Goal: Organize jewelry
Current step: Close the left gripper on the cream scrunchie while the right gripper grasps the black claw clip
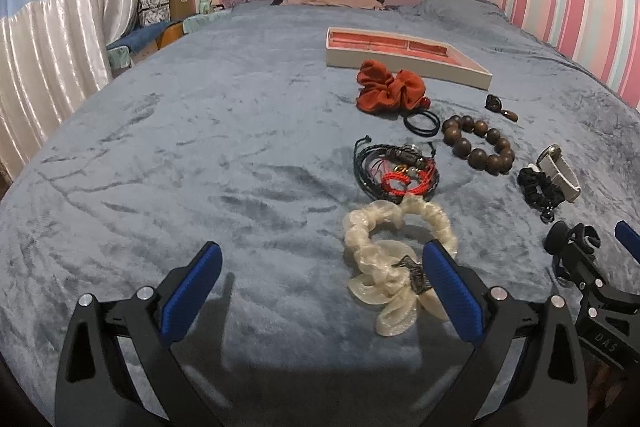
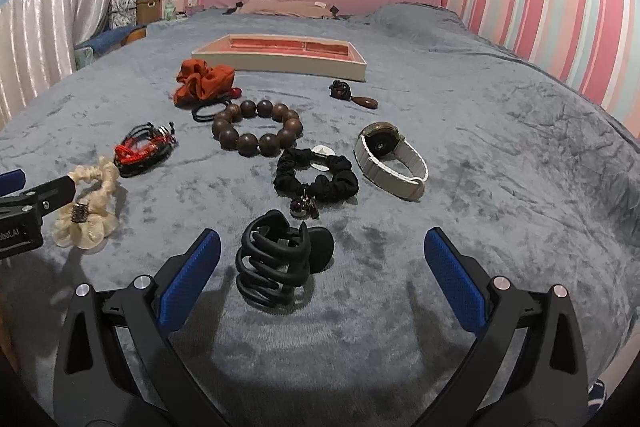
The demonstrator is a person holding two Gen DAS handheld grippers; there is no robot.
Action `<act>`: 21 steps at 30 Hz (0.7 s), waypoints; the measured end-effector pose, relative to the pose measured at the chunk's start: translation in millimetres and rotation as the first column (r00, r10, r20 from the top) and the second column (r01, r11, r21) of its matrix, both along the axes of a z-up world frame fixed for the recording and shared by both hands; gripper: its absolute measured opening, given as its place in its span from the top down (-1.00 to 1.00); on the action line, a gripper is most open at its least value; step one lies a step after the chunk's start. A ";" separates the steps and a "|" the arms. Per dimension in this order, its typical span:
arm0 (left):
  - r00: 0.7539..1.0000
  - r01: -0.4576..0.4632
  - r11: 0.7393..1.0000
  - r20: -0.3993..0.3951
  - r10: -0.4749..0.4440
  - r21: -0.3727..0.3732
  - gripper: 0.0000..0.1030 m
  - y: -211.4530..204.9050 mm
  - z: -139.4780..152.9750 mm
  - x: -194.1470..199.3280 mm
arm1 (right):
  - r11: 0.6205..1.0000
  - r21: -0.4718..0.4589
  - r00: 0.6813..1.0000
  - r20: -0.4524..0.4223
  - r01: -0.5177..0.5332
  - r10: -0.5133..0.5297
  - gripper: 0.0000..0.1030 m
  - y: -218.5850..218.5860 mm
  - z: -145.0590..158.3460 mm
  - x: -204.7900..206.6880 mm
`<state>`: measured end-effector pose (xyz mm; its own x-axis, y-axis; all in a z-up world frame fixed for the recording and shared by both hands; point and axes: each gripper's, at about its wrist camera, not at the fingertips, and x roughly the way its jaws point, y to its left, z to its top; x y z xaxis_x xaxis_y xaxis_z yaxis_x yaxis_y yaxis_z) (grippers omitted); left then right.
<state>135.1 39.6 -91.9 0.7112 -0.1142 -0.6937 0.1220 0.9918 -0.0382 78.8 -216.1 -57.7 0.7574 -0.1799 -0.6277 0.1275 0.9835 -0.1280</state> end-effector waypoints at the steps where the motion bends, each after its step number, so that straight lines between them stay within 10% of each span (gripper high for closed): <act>1: 1.000 0.001 1.000 -0.005 -0.001 -0.003 -0.89 0.1 -1.3 1.7 | 1.000 -0.002 1.000 -0.005 0.001 -0.001 -0.89 -0.1 -1.5 1.4; 7: 0.997 0.040 0.999 -0.059 -0.041 -0.020 -0.26 -1.2 -14.0 13.4 | 0.999 0.037 0.999 -0.039 -0.005 0.007 -0.53 -6.0 -9.1 8.9; 21: 0.991 0.094 0.995 -0.090 -0.097 -0.028 0.25 -9.2 -19.0 20.6 | 0.994 0.096 0.997 -0.049 -0.058 0.063 -0.04 -6.5 -13.8 13.9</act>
<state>155.6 30.4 -110.9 0.6301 -0.1957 -0.7515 0.2111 0.9744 -0.0767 92.7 -222.6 -71.5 0.7312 -0.0726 -0.6783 0.0629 0.9973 -0.0389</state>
